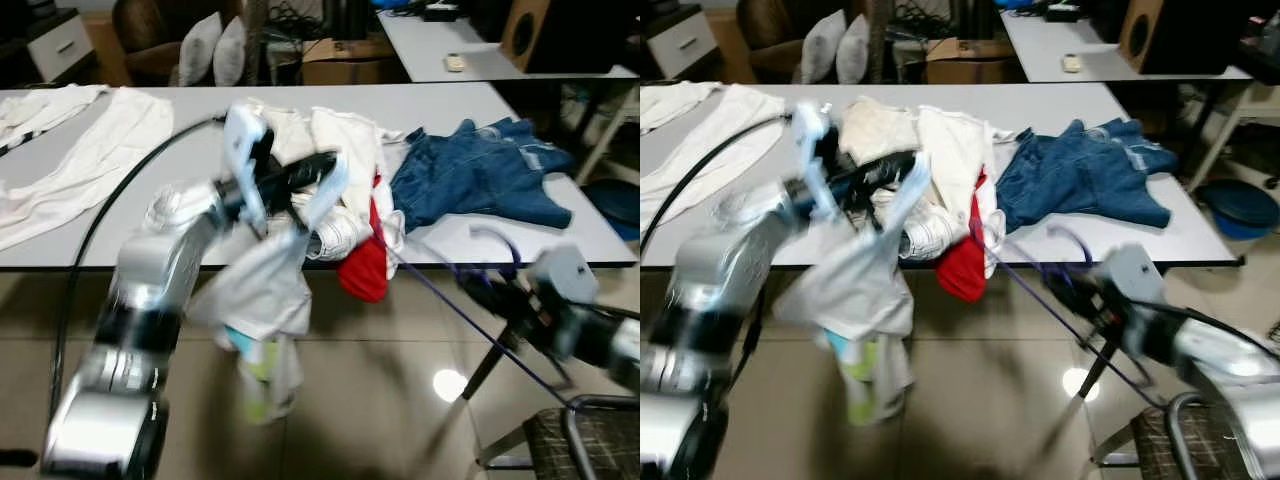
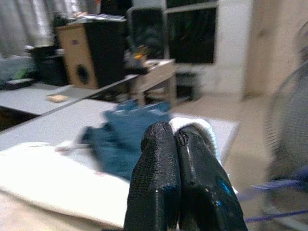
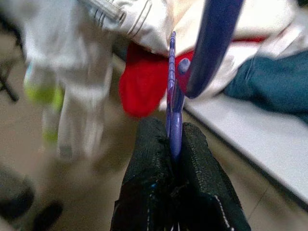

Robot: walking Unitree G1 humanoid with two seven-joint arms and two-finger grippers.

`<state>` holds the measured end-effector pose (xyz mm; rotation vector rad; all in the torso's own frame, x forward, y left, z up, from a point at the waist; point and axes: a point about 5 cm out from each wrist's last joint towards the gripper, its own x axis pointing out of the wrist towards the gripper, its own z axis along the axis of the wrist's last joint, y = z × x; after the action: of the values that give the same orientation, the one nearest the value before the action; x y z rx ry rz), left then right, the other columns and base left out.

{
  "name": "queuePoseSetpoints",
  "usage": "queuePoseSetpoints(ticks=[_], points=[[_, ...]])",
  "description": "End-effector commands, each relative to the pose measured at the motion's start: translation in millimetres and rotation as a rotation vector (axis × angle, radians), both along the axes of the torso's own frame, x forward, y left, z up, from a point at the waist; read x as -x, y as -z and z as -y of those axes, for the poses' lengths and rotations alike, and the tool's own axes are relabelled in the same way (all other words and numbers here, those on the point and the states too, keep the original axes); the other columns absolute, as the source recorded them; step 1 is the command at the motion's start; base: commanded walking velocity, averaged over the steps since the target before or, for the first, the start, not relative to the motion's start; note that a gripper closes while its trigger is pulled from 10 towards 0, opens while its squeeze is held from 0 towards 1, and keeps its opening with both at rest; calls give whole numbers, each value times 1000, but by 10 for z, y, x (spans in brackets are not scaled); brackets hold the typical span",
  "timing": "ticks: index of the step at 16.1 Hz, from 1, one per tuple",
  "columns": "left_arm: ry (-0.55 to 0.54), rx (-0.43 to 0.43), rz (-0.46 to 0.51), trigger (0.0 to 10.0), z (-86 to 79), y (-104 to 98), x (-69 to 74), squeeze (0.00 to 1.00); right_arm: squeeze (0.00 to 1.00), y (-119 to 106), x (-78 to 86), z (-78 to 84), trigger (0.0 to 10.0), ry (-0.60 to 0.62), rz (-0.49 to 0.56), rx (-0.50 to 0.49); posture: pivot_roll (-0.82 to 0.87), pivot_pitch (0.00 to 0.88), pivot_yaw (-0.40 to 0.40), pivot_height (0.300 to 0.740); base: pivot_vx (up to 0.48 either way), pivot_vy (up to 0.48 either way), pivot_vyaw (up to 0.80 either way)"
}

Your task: Hang hanger

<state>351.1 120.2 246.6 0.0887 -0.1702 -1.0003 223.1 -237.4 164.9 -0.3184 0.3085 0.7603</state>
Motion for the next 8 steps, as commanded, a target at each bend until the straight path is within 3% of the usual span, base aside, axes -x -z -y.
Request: queuePoseSetpoints(ticks=[1, 2, 4, 6, 8], points=[[-3, -12, 81, 10000, 6, -164, -30, 0, 0, -49, 27, 7, 10000, -44, -7, -13, -270, 0, 82, 740, 0, 0, 0], [1, 24, 92, 10000, 15, -238, -49, 0, 0, -92, 40, 35, 10000, -57, -16, -20, -273, 0, 87, 740, 0, 0, 0], [-23, 266, 148, 10000, -4, -702, -165, 0, 0, -420, 114, 115, 10000, -135, -5, -65, -273, 0, 95, 740, 0, 0, 0], [-28, 459, 184, 10000, -97, -1036, -193, 0, 0, -644, 262, 40, 10000, -216, 40, -110, -269, 0, 92, 740, 0, 0, 0], [-38, 547, 211, 10000, -160, -1217, -197, 0, 0, -741, 304, 2, 10000, -265, 67, -149, -264, 0, 89, 740, 0, 0, 0]])
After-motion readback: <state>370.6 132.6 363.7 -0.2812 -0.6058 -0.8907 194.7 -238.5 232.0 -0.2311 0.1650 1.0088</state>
